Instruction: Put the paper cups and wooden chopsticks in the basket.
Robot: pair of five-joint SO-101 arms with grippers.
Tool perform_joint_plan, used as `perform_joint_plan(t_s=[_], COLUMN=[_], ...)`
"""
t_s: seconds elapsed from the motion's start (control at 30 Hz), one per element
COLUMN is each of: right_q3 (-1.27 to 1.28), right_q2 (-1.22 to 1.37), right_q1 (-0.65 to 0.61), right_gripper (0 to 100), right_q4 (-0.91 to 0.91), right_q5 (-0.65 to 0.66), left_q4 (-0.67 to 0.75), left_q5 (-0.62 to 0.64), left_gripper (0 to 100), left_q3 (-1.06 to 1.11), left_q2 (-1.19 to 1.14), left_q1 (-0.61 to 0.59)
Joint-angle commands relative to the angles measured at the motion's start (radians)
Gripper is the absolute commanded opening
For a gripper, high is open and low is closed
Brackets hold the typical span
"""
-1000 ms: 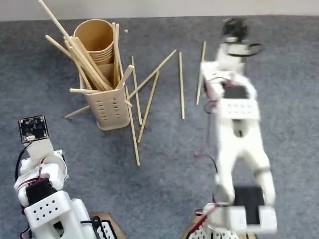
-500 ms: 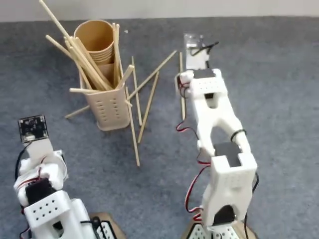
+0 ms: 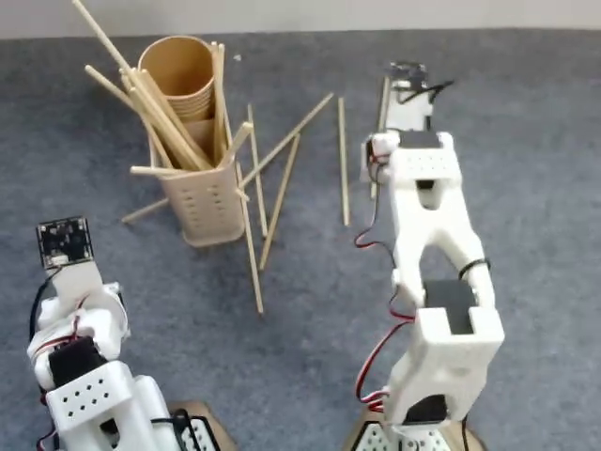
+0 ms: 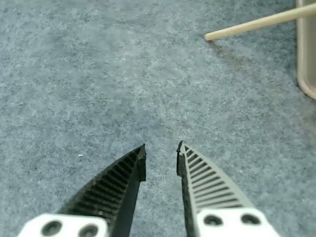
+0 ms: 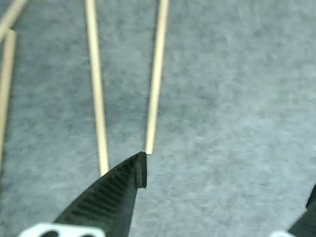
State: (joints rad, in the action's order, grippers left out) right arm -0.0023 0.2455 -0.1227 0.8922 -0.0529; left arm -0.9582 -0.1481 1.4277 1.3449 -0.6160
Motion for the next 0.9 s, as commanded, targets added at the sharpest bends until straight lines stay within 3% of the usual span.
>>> perform_joint_plan(t_s=[0.0, 0.33, 0.47, 0.53, 0.7, 0.87], right_q3=[0.018, 0.044, 0.042, 0.036, 0.008, -0.002], right_q2=[-0.041, 0.11, 0.151, 0.151, 0.074, -0.018], right_q1=[0.001, -0.039, 0.012, 0.067, 0.153, 0.157], right_gripper=[46.8, 46.8, 46.2, 39.5, 5.4, 2.9], right_q4=[-0.047, -0.102, -0.096, -0.051, 0.168, 0.392], right_q5=[-0.009, -0.003, -0.003, -0.006, -0.003, 0.026], left_q4=[0.017, 0.017, 0.017, 0.017, 0.009, -0.135], left_q5=[0.006, 0.006, 0.006, 0.006, 0.008, 0.008], left_gripper=[14, 14, 14, 14, 14, 14], left_q3=[-0.002, -0.001, -0.01, -0.031, -0.166, -0.423], left_q2=[-0.002, -0.002, -0.002, -0.002, -0.002, -0.012], left_q1=[0.016, 0.016, 0.01, 0.01, 0.016, 0.018])
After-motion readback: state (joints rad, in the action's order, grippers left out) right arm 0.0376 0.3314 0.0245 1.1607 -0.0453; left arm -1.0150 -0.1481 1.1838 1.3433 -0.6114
